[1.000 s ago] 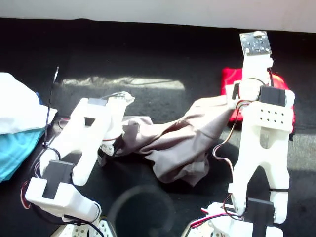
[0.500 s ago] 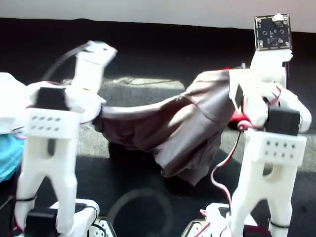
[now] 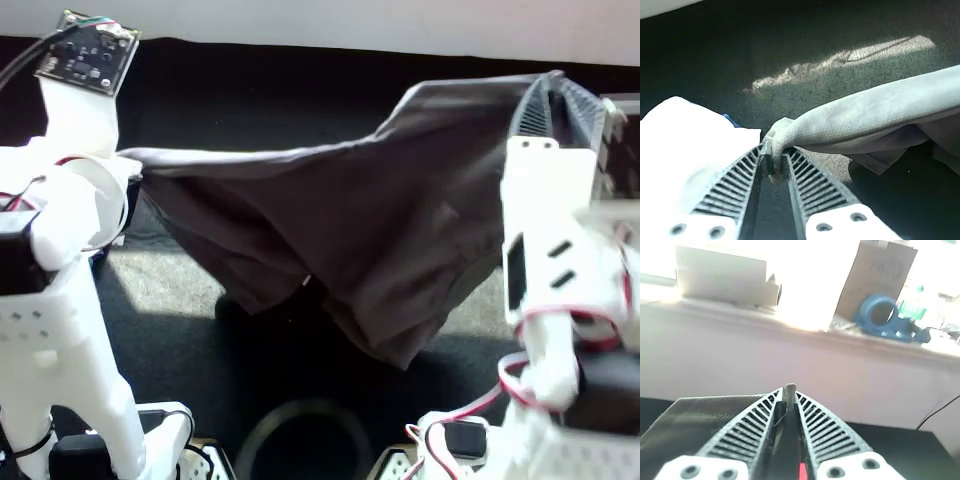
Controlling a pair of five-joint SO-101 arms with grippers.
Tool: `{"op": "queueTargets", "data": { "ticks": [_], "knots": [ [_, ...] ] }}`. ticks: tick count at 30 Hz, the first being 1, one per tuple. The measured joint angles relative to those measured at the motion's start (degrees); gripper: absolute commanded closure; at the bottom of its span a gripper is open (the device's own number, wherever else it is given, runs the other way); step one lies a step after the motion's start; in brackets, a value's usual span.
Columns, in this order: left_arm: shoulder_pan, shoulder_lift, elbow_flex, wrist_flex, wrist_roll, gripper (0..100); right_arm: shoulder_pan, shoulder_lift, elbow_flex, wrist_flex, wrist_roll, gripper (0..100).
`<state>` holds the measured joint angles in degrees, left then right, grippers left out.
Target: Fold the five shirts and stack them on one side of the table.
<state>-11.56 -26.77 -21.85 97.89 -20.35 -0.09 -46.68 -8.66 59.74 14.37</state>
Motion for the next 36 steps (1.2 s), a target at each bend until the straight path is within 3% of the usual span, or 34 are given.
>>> {"op": "queueTargets", "data": {
  "ticks": [9, 29, 36],
  "knots": [
    [-1.9, -4.3, -9.6, 2.5, 0.0, 99, -0.1, -3.8, -9.7, 0.0, 2.4, 99.2],
    [-2.2, -16.5, -11.0, 2.5, 0.0, 99, -0.4, -5.1, -16.4, -5.4, 2.4, 99.2],
    [-2.2, -16.4, -11.2, 2.5, 0.0, 99, -0.4, -5.1, -16.7, -7.8, 6.0, 99.2]
  ]
}}
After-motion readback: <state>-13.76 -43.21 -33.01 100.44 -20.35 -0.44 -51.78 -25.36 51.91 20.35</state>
